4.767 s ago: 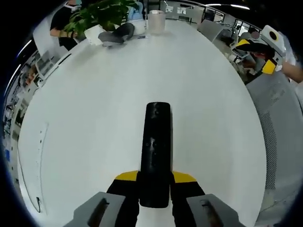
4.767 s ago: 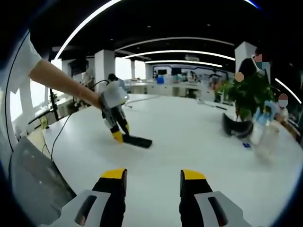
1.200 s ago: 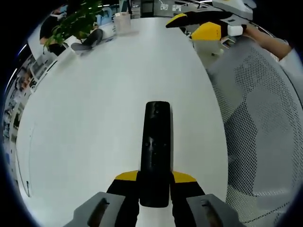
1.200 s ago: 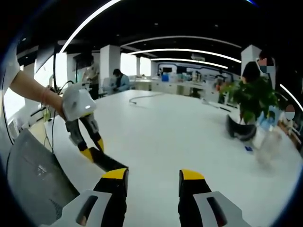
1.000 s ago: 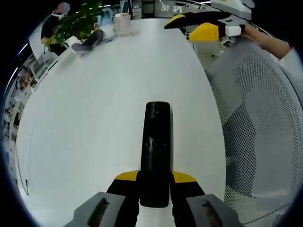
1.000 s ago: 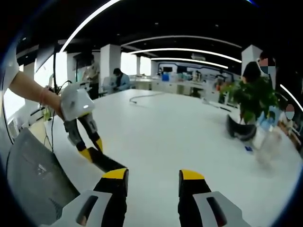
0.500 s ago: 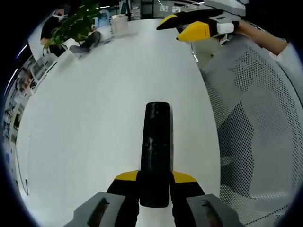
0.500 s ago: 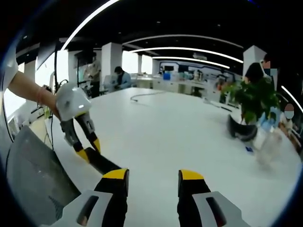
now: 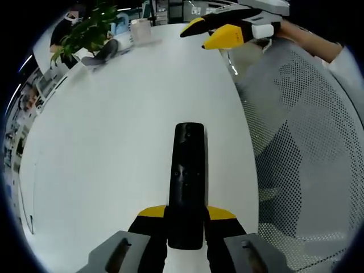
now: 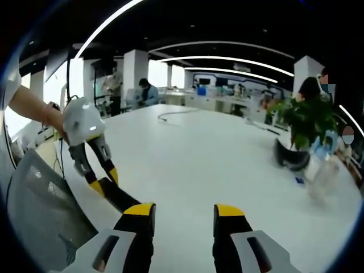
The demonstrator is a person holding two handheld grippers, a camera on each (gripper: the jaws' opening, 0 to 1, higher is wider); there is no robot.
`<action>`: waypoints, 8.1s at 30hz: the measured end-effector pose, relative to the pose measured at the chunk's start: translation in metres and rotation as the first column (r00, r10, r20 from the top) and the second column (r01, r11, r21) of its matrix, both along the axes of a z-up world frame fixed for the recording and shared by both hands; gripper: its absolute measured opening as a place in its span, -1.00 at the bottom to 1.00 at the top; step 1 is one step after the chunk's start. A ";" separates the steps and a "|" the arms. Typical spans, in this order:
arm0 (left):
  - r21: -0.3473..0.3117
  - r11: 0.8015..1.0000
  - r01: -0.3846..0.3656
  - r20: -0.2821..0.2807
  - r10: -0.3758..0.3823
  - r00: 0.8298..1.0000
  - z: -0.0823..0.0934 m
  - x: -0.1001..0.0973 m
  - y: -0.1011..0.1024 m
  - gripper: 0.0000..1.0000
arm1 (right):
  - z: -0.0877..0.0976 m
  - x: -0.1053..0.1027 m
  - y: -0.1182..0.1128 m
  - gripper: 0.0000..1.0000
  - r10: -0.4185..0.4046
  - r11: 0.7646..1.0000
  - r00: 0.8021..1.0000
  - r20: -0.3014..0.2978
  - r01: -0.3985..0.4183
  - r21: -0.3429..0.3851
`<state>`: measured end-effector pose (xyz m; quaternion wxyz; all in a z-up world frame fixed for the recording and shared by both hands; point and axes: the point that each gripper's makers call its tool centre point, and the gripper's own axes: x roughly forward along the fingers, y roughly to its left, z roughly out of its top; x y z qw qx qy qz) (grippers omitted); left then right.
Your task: Press the specified remote control buttons in sequence, fully releasing each button before pressing the next.
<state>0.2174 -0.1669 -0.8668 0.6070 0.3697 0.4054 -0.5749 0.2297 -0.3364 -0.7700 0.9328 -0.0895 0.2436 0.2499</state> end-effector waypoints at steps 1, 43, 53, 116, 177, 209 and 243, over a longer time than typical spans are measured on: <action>0.000 1.000 0.000 0.000 0.000 1.000 0.000 -0.001 0.000 -0.53 | 0.000 0.000 0.000 -0.24 0.000 1.000 1.000 0.000 0.000 -0.001; -0.022 0.999 -0.046 -0.004 0.046 0.999 0.000 -0.026 -0.001 -0.52 | -0.006 -0.004 0.004 -0.26 0.027 0.999 0.999 -0.024 -0.027 -0.017; -0.118 0.991 -0.062 0.020 0.065 0.998 0.001 -0.026 0.000 -0.52 | -0.007 -0.005 0.005 -0.28 0.031 0.999 0.999 -0.030 -0.032 -0.027; -0.151 0.988 0.019 0.028 -0.015 1.000 0.000 -0.057 0.009 -0.52 | -0.043 -0.039 0.039 -0.68 0.268 0.943 0.938 -0.222 -0.303 -0.140; -0.329 0.942 -0.069 0.029 0.083 0.996 0.004 -0.059 0.008 -0.50 | -0.087 -0.065 0.093 -1.00 0.541 0.681 0.705 -0.458 -0.687 -0.253; -0.392 0.919 -0.032 0.025 0.045 0.999 0.003 -0.059 0.007 -0.51 | -0.087 -0.067 0.105 -1.00 0.595 0.628 0.652 -0.470 -0.742 -0.235; -0.411 0.910 -0.051 0.025 0.067 0.997 0.003 -0.055 0.003 -0.50 | -0.086 -0.067 0.116 -1.00 0.645 0.634 0.658 -0.388 -0.744 -0.208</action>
